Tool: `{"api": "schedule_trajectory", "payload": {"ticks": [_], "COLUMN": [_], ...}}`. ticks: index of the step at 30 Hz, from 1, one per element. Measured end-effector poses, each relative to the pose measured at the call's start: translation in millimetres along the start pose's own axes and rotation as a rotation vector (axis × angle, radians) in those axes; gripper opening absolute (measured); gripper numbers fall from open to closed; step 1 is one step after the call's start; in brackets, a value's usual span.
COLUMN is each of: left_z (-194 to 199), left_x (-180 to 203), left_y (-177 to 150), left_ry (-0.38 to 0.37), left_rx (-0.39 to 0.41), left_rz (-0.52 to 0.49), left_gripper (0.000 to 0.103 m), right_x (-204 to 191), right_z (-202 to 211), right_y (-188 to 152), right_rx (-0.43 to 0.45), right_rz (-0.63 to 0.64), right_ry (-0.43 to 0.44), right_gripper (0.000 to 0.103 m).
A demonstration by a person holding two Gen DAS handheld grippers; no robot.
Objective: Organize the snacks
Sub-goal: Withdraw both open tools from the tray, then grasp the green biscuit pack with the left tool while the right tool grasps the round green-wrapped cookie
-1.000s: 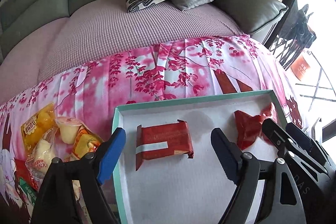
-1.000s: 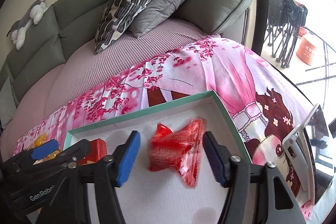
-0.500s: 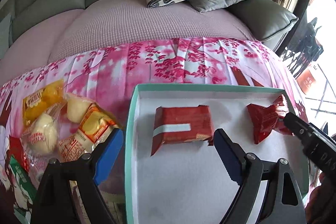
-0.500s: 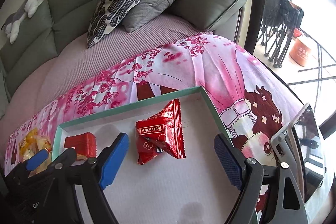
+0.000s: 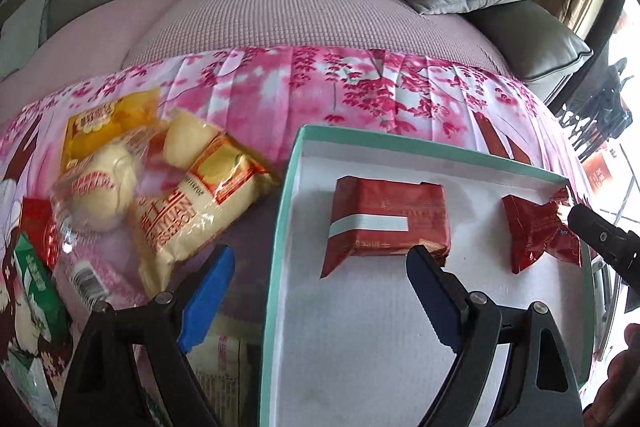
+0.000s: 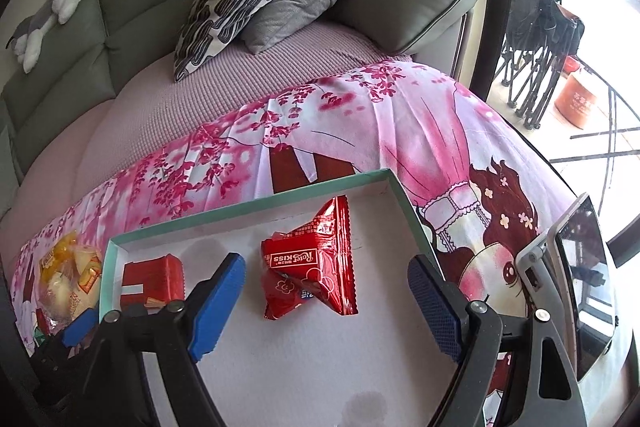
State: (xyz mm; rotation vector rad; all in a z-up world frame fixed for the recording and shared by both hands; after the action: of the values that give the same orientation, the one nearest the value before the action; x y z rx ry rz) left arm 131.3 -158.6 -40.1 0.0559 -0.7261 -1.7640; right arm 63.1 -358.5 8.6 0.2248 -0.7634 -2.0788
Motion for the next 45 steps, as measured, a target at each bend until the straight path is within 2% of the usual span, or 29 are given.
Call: {"api": "schedule_trajectory", "payload": {"ticks": [6, 10, 13, 16, 18, 23, 28, 33, 36, 45], "left_z": [7, 20, 32, 42, 48, 61, 77, 91, 99, 129], "left_x": [-8, -1, 4, -3, -10, -29, -46, -60, -76, -111], "left_y": [-13, -14, -12, -14, -16, -20, -27, -43, -53, -67], "left_ry": [0.006, 0.000, 0.039, 0.060, 0.067, 0.088, 0.085, 0.119, 0.147, 0.200], "left_rx": [0.000, 0.017, 0.013, 0.002, -0.002, -0.002, 0.005, -0.017, -0.029, -0.002], "left_rz": [0.043, 0.026, -0.010, 0.009, 0.029, 0.074, 0.120, 0.104, 0.132, 0.176], "left_gripper": [0.088, 0.088, 0.088, 0.090, 0.095, 0.101, 0.101, 0.101, 0.101, 0.101], "right_x": [-2, -3, -2, -4, -7, -14, -24, -40, -54, -97], "right_z": [3, 6, 11, 13, 16, 21, 26, 33, 39, 64], "right_y": [-14, -21, -26, -34, -37, -41, -43, -50, -57, -81], "right_rx": [-0.052, -0.081, -0.094, -0.116, -0.118, -0.119, -0.113, -0.116, -0.111, -0.080], "right_rz": [0.024, 0.050, 0.062, 0.077, 0.092, 0.114, 0.138, 0.173, 0.210, 0.320], "right_ry": [-0.005, -0.009, -0.005, 0.007, 0.013, 0.034, 0.052, 0.084, 0.099, 0.159], "right_gripper": [0.086, 0.086, 0.086, 0.086, 0.086, 0.086, 0.086, 0.086, 0.086, 0.086]}}
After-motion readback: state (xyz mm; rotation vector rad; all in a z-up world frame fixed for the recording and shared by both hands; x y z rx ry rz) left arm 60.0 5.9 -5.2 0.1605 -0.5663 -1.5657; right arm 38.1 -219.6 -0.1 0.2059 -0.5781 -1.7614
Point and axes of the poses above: each gripper's, at about its wrist camera, not at the fingertips, and z roughly against the way its jaws point, x to its right, y to its top, the point moved 2 cm from there along -z, roughly the way its jaws point, and after that the axes turned 13 degrees about -y, right-handed, at the moved point
